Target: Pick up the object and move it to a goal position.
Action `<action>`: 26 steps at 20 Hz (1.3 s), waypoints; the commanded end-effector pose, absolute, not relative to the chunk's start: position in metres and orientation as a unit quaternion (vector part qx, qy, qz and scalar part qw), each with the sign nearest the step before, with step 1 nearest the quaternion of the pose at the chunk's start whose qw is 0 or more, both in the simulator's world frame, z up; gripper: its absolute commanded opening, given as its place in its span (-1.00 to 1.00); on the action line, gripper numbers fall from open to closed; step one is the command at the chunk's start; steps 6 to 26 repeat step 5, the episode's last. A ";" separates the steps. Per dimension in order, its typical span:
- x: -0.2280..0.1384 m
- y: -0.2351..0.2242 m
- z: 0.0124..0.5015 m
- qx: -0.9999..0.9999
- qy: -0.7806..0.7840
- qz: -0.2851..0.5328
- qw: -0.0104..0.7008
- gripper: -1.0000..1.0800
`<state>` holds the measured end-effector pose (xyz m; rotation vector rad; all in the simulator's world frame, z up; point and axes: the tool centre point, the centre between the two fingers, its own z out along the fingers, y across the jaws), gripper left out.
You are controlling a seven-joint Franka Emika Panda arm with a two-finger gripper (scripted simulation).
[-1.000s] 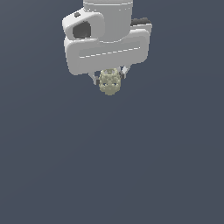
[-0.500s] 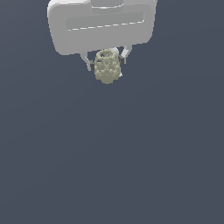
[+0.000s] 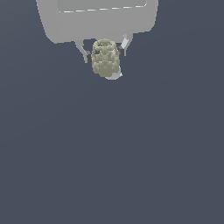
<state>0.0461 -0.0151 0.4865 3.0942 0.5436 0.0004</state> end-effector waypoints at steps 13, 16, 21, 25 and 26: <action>0.048 -0.016 0.491 0.985 0.173 0.000 0.000 -1.00; 0.048 -0.016 0.491 0.985 0.173 0.000 0.000 -1.00; 0.048 -0.016 0.491 0.985 0.173 0.000 0.000 -1.00; 0.048 -0.016 0.491 0.985 0.173 0.000 0.000 -1.00; 0.048 -0.016 0.491 0.985 0.173 0.000 0.000 -1.00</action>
